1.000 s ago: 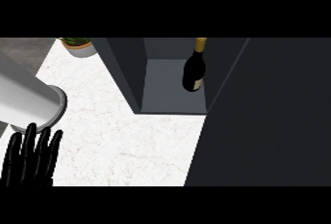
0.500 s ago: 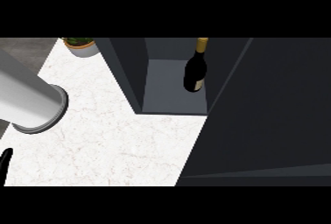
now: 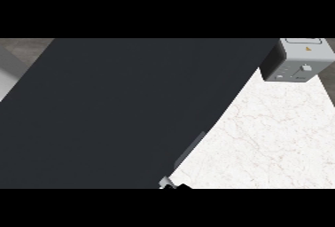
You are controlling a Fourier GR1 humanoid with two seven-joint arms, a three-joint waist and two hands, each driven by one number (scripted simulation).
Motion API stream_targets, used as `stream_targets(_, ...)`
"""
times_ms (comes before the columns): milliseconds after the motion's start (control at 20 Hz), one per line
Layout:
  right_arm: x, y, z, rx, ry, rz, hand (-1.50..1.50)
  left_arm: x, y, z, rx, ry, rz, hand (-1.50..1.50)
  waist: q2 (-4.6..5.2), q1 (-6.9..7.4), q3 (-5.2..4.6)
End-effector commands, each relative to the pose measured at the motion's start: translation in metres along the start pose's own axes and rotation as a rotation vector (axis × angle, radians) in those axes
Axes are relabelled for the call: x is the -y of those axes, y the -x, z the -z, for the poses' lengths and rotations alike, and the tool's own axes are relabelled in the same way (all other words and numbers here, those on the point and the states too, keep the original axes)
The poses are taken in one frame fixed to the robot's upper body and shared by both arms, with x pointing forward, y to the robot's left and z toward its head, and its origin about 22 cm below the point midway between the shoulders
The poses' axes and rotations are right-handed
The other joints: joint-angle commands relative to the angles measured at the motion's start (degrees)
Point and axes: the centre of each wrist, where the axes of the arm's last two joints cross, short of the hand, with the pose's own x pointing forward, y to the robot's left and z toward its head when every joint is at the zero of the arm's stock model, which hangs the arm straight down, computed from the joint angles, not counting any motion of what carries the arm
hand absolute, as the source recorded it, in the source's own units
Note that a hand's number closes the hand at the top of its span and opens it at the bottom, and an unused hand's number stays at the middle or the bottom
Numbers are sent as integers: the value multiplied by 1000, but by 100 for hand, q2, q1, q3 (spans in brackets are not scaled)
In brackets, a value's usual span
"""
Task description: Pick up the wine, place it into the cabinet and close the cabinet
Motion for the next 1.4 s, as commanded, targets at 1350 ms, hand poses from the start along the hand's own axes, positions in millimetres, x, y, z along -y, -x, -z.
stream_targets(1350, 156, 53, 163, -52, 267, -156, 150, 17, 12, 34, -73, 80, -50, -150, 106, -167, 10)
